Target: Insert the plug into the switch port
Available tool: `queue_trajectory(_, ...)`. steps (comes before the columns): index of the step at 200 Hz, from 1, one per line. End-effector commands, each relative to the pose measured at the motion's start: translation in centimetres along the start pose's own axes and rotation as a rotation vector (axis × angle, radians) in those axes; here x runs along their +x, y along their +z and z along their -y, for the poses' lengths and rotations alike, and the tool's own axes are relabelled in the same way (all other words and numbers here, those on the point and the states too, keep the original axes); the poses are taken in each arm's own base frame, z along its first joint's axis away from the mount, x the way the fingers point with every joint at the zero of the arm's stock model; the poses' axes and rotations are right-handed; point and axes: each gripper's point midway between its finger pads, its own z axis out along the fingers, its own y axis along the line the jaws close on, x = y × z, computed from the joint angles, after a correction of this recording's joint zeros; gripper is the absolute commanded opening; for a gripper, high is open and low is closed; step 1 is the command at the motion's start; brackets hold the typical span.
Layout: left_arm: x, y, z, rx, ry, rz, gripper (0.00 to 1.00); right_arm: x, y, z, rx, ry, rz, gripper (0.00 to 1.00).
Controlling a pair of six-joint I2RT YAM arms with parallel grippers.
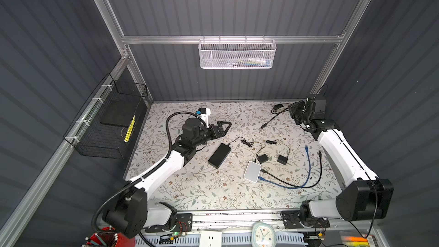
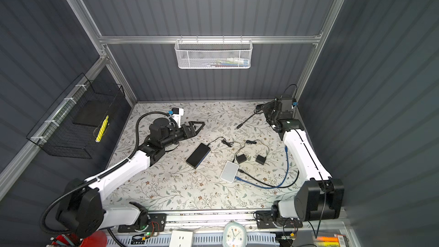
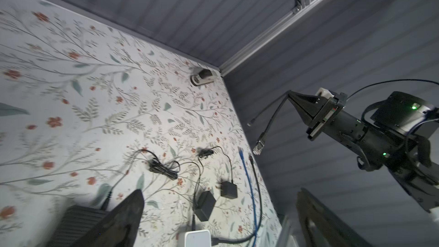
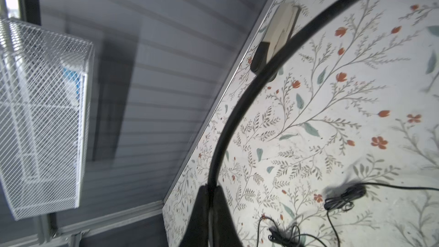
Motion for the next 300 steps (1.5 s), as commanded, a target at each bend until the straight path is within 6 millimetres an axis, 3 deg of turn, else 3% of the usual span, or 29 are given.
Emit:
queue_trajectory(1,1.0,1.2,5.4,0.290,0.000,-0.132,1.00,2.0,-1.2,-2.6,-0.164,0.023,-0.093,0.00)
queue_trajectory(21,3.6,2.6,5.0,0.334,-0.010,-0.255,1.00,3.6,-2.1,-2.7,-0.208,0.028,-0.145,0.00)
queue_trajectory(58,4.7,4.8,4.8,0.372,-0.035,-0.267,0.98,5.3,-3.7,-2.2,-0.236,0.033,-0.184,0.00)
queue_trajectory(102,5.2,7.1,8.3,0.509,-0.093,-0.291,0.93,6.4,-4.0,-1.9,-0.256,0.024,-0.213,0.00)
queue_trajectory(137,7.0,8.5,9.0,0.498,-0.054,-0.403,0.90,7.8,-3.7,-2.2,-0.258,0.011,-0.283,0.00)
queue_trajectory(172,8.6,10.2,9.2,0.503,-0.031,-0.550,0.70,8.9,-3.6,-2.6,-0.274,-0.020,-0.327,0.00)
queue_trajectory(192,9.9,10.6,7.8,0.441,-0.014,-0.629,0.46,9.1,-3.7,-2.6,-0.268,-0.037,-0.335,0.00)
queue_trajectory(214,9.2,10.6,8.4,0.415,0.071,-0.641,0.38,9.4,-3.6,-2.2,-0.250,-0.048,-0.348,0.00)
queue_trajectory(255,7.7,10.6,9.1,0.375,0.151,-0.606,0.08,9.8,-3.2,-1.7,-0.229,-0.084,-0.360,0.00)
queue_trajectory(262,7.2,10.5,9.4,0.371,0.169,-0.586,0.00,9.7,-3.3,-1.7,-0.227,-0.109,-0.353,0.05)
queue_trajectory(280,5.9,10.1,10.3,0.362,0.201,-0.532,0.00,9.1,-3.8,-2.2,-0.241,-0.227,-0.331,0.25)
queue_trajectory(300,4.0,9.0,11.0,0.342,0.193,-0.483,0.00,9.1,-6.0,-4.3,-0.406,-0.496,-0.350,0.57)
